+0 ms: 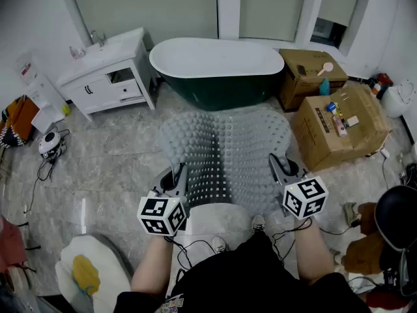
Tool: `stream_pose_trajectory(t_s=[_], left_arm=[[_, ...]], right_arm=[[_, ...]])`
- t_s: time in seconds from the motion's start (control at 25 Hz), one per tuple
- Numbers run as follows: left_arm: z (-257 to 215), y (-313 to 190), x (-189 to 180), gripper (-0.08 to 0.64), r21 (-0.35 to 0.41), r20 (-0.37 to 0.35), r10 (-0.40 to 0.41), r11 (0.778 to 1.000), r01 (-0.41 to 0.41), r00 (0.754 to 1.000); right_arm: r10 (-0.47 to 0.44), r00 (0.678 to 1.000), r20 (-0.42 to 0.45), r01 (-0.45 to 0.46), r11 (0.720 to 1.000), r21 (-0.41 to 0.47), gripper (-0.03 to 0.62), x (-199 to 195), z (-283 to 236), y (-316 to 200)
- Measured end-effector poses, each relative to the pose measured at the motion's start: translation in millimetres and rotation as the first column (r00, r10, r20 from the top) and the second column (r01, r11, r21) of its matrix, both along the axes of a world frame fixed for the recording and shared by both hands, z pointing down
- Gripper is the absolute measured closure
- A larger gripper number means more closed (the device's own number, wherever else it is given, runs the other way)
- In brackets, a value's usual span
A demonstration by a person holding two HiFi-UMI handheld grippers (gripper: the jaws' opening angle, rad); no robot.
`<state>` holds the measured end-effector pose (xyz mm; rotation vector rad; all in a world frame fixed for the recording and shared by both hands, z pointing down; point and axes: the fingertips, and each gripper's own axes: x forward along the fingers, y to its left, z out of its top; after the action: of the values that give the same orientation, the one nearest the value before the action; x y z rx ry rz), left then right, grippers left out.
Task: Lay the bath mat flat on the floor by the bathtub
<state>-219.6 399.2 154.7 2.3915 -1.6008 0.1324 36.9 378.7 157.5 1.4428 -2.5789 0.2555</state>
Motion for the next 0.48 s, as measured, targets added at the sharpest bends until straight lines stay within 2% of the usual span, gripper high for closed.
stream_pose_trajectory(t_s=[0.48], left_arm=[[-0.5,0.3,0.5,0.528,0.003,-0.008,-0.005,1.000,0.005,1.000]], right_arm=[[0.000,1.000,0.028,0.000,1.000,-0.001,0.560,4.0,-1.7,-3.1]])
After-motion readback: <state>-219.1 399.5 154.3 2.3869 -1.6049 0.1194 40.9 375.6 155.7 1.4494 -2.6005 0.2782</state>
